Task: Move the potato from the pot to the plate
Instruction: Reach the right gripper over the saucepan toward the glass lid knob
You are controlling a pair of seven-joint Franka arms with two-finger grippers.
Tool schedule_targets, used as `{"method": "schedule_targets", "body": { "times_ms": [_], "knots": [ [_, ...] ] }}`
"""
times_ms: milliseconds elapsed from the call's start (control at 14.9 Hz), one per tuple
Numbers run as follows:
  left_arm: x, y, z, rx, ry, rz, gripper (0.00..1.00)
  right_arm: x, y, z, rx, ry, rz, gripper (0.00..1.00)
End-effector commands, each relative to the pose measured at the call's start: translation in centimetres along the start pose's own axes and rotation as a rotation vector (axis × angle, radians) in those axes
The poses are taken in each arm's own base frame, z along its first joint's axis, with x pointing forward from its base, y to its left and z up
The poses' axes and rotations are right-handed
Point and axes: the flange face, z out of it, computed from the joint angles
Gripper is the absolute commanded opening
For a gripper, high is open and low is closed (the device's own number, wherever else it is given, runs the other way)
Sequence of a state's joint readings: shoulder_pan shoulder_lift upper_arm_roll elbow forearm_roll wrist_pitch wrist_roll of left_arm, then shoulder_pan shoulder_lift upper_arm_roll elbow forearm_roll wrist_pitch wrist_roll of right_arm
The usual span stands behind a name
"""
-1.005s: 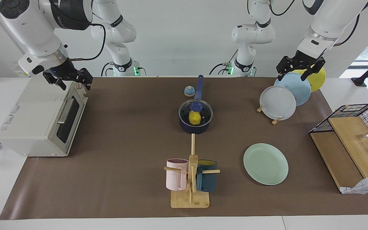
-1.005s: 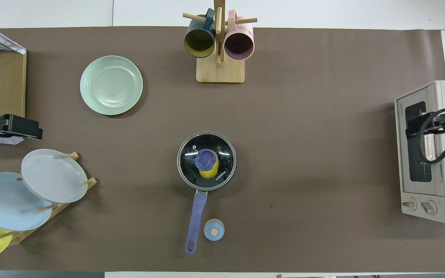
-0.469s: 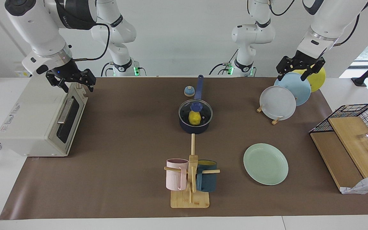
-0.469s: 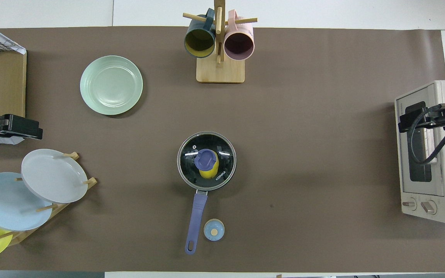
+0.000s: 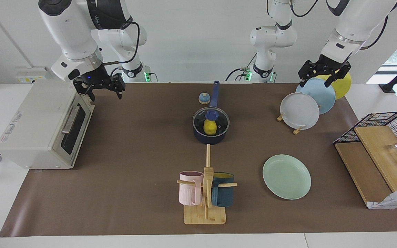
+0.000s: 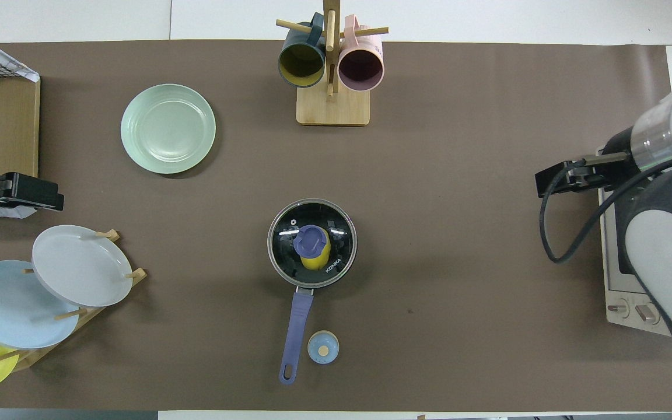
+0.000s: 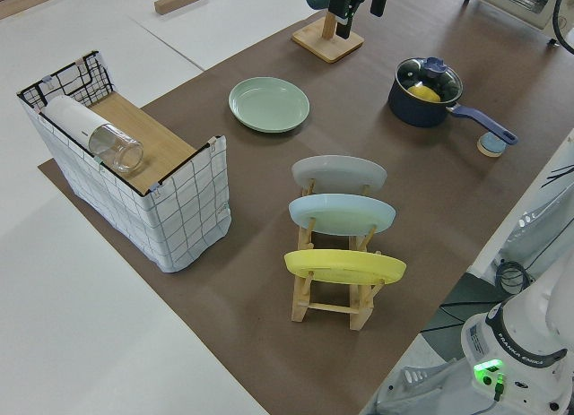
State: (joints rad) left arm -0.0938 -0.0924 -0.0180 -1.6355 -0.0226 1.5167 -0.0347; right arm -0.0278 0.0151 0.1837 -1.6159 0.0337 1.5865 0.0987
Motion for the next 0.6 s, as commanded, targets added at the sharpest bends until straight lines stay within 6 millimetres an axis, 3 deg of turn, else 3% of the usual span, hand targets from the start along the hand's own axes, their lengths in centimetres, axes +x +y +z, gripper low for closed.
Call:
{"method": "schedule_targets", "body": {
  "times_ms": [0, 201, 268, 469, 536],
  "knots": [
    [-0.7, -0.4, -0.3, 0.002, 0.001, -0.003, 1.0, 1.4, -8.3, 0.5, 0.031, -0.025, 0.095, 1.0],
    [-0.4, -0.4, -0.4, 0.001, 0.019, -0.005, 1.0, 0.7, -18.0, 3.6, -0.004, -0.039, 0.116, 1.0],
    [-0.4, -0.4, -0.4, 0.001, 0.02, -0.005, 1.0, 1.3, -20.9, 4.6, 0.022, -0.015, 0.168, 1.0],
    [-0.4, -0.5, -0.4, 0.001, 0.019, -0.008, 1.0, 0.6, -27.4, 8.3, -0.018, 0.012, 0.122, 1.0],
    [-0.4, -0.2, -0.4, 0.001, 0.019, -0.004, 1.0, 0.2, -29.2, 8.7, 0.004, 0.032, 0.146, 1.0]
  ]
}}
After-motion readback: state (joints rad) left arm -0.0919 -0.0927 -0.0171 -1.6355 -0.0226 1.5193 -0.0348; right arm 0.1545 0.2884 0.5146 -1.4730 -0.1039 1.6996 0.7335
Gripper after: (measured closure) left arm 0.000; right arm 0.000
